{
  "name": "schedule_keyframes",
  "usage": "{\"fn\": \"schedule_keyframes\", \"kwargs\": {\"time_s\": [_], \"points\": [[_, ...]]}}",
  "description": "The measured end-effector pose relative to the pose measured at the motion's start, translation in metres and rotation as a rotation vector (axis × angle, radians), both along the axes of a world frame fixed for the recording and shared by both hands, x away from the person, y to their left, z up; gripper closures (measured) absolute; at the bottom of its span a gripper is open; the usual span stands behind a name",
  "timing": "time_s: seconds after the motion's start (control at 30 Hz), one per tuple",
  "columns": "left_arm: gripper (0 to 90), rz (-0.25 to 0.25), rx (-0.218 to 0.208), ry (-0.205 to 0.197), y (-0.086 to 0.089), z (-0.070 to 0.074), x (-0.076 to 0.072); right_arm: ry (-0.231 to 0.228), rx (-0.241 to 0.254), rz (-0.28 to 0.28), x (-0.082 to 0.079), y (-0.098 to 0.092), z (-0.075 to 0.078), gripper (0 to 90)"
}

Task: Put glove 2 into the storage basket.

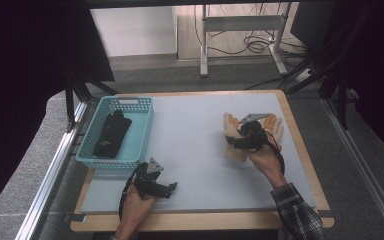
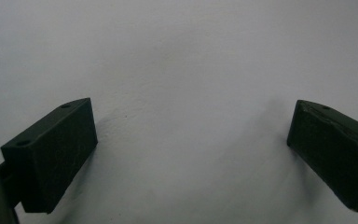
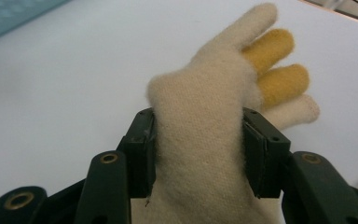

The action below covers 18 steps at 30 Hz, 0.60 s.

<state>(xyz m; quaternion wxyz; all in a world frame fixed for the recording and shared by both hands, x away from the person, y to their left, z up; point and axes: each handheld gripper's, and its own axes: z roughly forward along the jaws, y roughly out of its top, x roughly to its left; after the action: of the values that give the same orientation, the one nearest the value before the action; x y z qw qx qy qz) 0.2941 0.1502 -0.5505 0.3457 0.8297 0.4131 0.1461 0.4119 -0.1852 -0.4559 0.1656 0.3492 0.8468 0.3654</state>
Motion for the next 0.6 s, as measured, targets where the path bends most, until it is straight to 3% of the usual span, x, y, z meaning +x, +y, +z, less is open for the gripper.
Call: {"fn": "schedule_keyframes", "kwargs": {"time_s": [0.13,0.3,0.47,0.6], "points": [[1.7,0.005,-0.007,-0.003,-0.001,0.000,0.000,0.008,0.005,0.062,-0.028,0.016,0.002,49.6],[1.7,0.007,-0.009,-0.003,-0.001,0.000,0.000,0.039,0.007,0.128,-0.055,0.037,-0.014,48.6],[1.7,0.005,-0.007,-0.002,0.000,0.000,0.000,0.067,-0.009,0.160,-0.069,0.055,-0.039,43.5],[1.7,0.004,-0.006,-0.003,0.000,0.000,0.000,0.110,0.013,0.201,-0.069,0.060,-0.051,34.1]]}}
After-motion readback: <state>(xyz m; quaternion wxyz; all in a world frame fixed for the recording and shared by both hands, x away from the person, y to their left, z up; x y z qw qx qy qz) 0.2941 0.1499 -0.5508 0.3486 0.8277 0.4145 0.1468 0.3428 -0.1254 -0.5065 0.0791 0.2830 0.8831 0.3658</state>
